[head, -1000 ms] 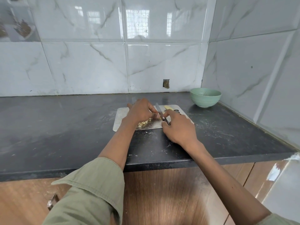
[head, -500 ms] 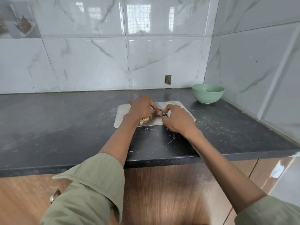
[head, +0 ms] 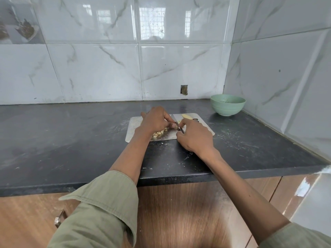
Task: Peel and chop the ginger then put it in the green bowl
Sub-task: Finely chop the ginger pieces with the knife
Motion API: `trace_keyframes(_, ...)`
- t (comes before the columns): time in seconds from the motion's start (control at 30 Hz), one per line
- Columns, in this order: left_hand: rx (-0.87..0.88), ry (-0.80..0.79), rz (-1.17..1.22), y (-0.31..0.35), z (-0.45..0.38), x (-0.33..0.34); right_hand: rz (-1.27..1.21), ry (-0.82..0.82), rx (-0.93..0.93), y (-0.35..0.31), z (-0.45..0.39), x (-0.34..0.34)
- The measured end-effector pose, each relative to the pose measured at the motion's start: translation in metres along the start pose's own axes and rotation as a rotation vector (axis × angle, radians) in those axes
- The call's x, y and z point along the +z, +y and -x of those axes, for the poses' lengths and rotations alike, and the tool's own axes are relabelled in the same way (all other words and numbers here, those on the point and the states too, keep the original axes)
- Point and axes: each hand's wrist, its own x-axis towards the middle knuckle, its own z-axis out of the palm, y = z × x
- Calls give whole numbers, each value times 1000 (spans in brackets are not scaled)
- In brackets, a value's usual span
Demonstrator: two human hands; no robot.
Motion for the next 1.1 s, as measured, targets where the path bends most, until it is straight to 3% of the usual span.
trace_keyframes(0.53, -6, -9, -36, -1, -3, 0, -15, 43, -47, 5, 9, 1)
trace_keyframes(1.1, -6, 7, -56, 0, -2, 1, -16, -75, -2, -5, -5, -2)
